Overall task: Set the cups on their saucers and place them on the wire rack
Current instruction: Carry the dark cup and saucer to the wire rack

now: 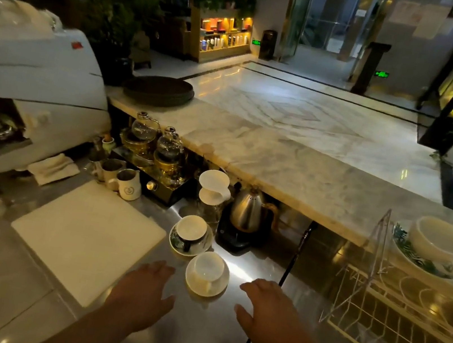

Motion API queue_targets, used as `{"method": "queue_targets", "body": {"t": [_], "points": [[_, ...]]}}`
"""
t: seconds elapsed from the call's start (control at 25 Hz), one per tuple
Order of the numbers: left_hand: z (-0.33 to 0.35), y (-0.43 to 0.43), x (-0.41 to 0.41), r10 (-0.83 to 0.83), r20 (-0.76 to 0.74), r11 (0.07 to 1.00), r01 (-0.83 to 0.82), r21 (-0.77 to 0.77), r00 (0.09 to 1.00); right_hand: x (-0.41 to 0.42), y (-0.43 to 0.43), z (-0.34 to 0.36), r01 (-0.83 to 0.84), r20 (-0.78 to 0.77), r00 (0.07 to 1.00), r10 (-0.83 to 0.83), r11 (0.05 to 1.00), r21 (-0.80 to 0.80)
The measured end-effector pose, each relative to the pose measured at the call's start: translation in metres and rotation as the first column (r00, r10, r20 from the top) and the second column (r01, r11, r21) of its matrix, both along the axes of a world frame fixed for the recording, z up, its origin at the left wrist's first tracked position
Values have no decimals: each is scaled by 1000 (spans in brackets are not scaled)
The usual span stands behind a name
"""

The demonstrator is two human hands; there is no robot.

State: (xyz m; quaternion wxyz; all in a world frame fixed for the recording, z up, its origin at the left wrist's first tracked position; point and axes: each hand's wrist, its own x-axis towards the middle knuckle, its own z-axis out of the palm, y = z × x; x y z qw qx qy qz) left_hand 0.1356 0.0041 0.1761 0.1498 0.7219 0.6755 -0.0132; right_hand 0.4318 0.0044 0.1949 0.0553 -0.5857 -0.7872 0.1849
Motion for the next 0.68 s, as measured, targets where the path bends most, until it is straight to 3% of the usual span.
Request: {"method": "queue_targets", "body": {"t": [0.24,0.52,0.68], "points": [[-16,33,-33,39,-10,999,-39,-18,999,-47,53,-26,42,-26,999,-44,998,-51],[-70,132,-83,80,94,992,-70,-101,992,-106,144,-73,241,-42,967,-249,960,-143],[-100,189,-99,49,101,998,-43,-55,994,-136,192,-106,289,-22,955,-297,942,-171]]}}
